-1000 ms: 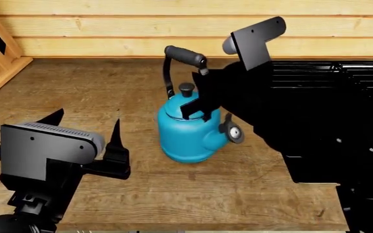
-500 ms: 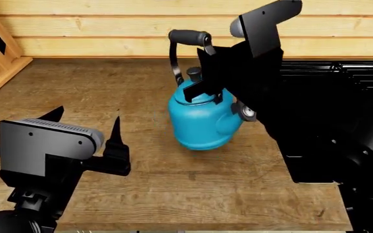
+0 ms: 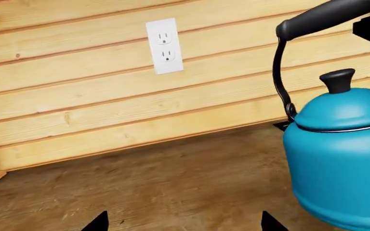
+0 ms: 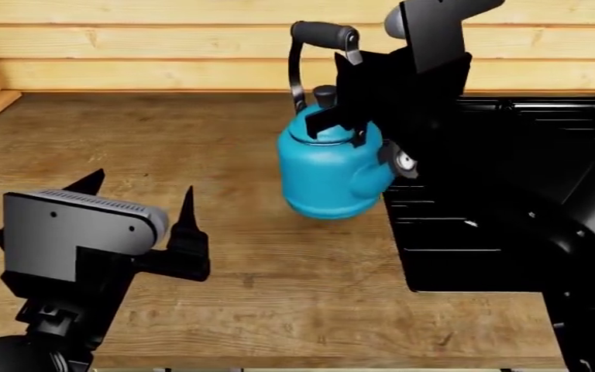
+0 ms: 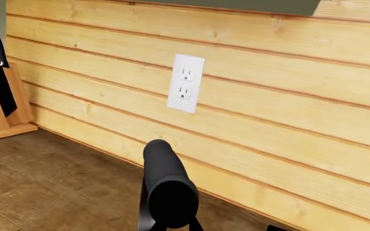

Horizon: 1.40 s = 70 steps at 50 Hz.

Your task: Pick the kettle from the counter and place it on a stove burner. Then turn the burner on.

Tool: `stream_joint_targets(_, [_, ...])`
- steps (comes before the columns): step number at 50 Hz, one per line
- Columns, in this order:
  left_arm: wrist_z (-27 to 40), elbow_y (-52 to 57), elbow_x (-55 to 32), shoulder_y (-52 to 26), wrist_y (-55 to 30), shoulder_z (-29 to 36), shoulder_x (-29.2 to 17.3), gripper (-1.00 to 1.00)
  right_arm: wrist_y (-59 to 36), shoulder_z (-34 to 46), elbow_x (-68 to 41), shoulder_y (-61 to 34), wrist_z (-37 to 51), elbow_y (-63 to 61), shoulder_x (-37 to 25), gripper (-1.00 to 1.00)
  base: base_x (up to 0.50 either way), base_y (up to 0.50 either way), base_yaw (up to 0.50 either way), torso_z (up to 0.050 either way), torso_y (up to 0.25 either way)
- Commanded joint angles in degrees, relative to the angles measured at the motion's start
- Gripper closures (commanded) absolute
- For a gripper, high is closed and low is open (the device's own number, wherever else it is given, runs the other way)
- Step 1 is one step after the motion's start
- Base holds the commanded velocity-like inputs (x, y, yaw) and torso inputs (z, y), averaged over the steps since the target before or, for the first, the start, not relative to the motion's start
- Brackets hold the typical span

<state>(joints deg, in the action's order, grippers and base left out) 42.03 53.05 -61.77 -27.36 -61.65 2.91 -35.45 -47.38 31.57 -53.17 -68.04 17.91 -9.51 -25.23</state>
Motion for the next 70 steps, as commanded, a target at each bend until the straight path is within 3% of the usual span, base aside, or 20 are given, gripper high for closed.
stream_joint_targets(1, [-0.5, -0.3, 1.2, -0.3, 0.6, 1.5, 0.0, -1.00, 0.5, -1.9, 1.7, -0.8, 1.5, 0.4, 0.0, 1.00, 0.00, -0.34, 0.00, 0.000, 0.000])
stream_joint_targets(50, [-0.2, -0.4, 0.9, 1.0, 3.1, 1.6, -1.6, -1.00, 5.0, -1.7, 8.1, -1.0, 5.4, 3.8, -0.1, 1.00, 0.00, -0.27, 0.00, 0.000, 0.001])
stream_joint_targets(70, [-1.0, -0.6, 2.5, 3.3, 5.5, 1.7, -2.0, -1.00, 11.8, 1.9, 14.2, 0.2, 3.2, 9.8, 2.5, 1.00, 0.00, 0.00, 0.00, 0.000, 0.001])
